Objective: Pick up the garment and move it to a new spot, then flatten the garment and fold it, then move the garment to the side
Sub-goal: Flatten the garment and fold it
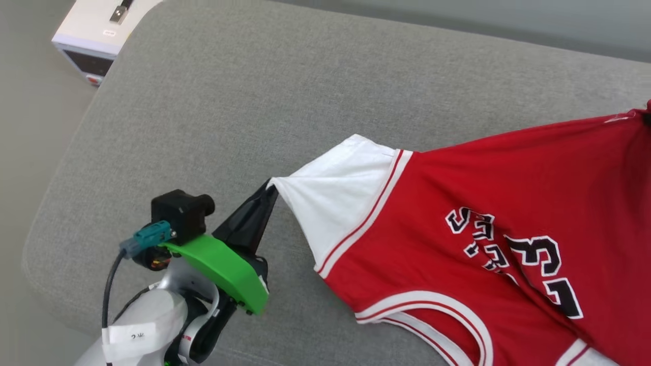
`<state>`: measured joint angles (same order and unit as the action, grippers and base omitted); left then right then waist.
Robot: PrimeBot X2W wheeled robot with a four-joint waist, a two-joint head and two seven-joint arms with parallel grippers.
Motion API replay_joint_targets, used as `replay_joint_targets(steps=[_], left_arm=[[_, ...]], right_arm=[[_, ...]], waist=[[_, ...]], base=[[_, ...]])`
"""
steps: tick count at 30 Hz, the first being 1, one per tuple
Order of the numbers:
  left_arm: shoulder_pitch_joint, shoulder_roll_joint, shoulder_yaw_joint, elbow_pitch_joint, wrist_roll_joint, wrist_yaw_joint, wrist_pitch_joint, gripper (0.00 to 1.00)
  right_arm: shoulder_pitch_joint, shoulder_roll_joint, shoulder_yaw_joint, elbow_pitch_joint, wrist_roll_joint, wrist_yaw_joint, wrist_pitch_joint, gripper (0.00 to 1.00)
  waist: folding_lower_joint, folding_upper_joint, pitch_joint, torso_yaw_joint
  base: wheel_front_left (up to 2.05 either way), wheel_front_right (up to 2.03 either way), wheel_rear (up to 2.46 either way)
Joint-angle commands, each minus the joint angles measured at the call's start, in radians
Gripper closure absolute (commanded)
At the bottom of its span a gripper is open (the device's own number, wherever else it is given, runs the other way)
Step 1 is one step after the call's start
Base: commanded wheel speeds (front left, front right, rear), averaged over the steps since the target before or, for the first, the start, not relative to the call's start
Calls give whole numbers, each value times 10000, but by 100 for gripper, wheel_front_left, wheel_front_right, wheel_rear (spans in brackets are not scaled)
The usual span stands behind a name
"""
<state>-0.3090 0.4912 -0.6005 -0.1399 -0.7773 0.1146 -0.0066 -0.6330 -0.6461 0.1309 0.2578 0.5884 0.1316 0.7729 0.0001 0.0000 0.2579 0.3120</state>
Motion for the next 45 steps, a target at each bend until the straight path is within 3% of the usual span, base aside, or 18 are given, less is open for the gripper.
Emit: replay_joint_targets(steps=[1,14,31,39,45], left_arm=[[-157,164,191,-55,-45,113,-14,100],[-1208,1144,1510,-1078,228,664,-42,100],[-2808,2000,2895,-3165,1092,1411,-237,100],[-3188,2321,3171,-3472,1137,1412,-61,100],[-3690,2900,3083,-3231,1192,967,482,100]], right_arm=[[-20,-74,20,-54,128,-9,-256,100],[566,-340,-224,-1509,617,-9,-1592,100],[1658,497,-1763,-4356,125,-9,-2180,100],[1827,763,-2163,-4680,-20,-9,-2392,100],[1564,728,-2333,-4552,-154,-9,-2853,100]], waist=[[-1,0,-779,-769],[-1,0,-1748,-2089],[-1,0,-2421,-3133],[-1,0,-2363,-3244],[-1,0,-2035,-3244]], base=[[0,0,0],[0,0,0],[0,0,0],[0,0,0],[0,0,0]])
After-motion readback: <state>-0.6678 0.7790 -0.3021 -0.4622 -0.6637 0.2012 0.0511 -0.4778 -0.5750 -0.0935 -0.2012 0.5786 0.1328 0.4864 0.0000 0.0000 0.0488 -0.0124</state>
